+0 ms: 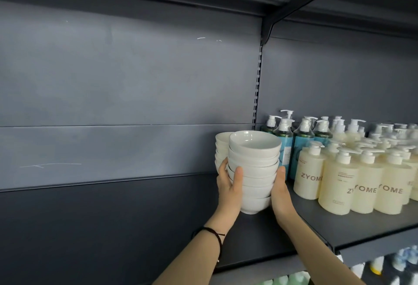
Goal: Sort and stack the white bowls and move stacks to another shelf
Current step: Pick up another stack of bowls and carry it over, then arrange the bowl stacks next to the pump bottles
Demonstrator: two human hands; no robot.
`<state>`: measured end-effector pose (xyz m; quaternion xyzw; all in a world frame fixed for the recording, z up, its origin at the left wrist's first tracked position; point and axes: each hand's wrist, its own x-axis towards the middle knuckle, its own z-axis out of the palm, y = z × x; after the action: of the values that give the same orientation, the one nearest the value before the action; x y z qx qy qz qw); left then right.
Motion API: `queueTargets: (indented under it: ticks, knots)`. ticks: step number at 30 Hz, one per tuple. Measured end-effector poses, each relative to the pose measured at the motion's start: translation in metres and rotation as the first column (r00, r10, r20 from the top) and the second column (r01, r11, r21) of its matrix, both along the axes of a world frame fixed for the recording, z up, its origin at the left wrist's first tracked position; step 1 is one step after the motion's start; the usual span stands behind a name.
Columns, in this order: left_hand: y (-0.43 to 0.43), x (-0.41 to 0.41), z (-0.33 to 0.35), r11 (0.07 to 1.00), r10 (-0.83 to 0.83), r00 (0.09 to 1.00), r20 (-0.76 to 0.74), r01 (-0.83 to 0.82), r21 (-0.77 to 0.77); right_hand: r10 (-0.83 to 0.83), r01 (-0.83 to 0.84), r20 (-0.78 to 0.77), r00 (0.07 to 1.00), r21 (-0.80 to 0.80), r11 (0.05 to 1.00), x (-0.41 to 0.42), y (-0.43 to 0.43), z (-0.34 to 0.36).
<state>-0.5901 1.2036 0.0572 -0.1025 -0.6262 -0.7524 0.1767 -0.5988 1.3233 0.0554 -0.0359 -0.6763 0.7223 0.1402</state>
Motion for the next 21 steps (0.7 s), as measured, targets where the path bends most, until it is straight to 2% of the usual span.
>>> queueTargets:
  ticks: [8,10,12,14,16,19,21]
  knots:
    - [-0.007,0.009,0.011,0.989,-0.088,0.977,0.196,0.109,-0.102,-0.236,0.234,0.009,0.972,0.074,0.969,0.003,-0.005,0.002]
    - [-0.023,0.016,0.011,0.975,-0.045,0.978,0.201,0.087,-0.203,-0.338,0.338,-0.014,0.941,0.107,0.935,0.014,-0.008,-0.004]
    - [-0.054,0.023,0.011,0.923,0.093,0.979,0.183,-0.017,-0.384,-0.441,0.441,-0.033,0.897,0.14,0.886,0.027,-0.013,-0.007]
    - [-0.092,0.03,0.01,0.767,0.259,0.96,0.107,-0.137,-0.627,-0.456,0.464,-0.087,0.886,0.161,0.871,0.042,-0.022,-0.005]
    - [-0.132,0.04,0.014,0.529,0.383,0.923,-0.013,-0.231,-0.817,-0.397,0.438,-0.215,0.892,0.2,0.877,0.06,-0.039,0.002]
    - [-0.189,0.059,0.027,0.149,0.401,0.884,-0.241,-0.322,-0.935,-0.191,0.318,-0.359,0.914,0.339,0.886,0.082,-0.081,0.02]
    - [-0.228,0.074,0.034,-0.101,0.368,0.853,-0.369,-0.358,-0.928,0.066,0.136,-0.322,0.944,0.565,0.814,0.085,-0.116,0.03]
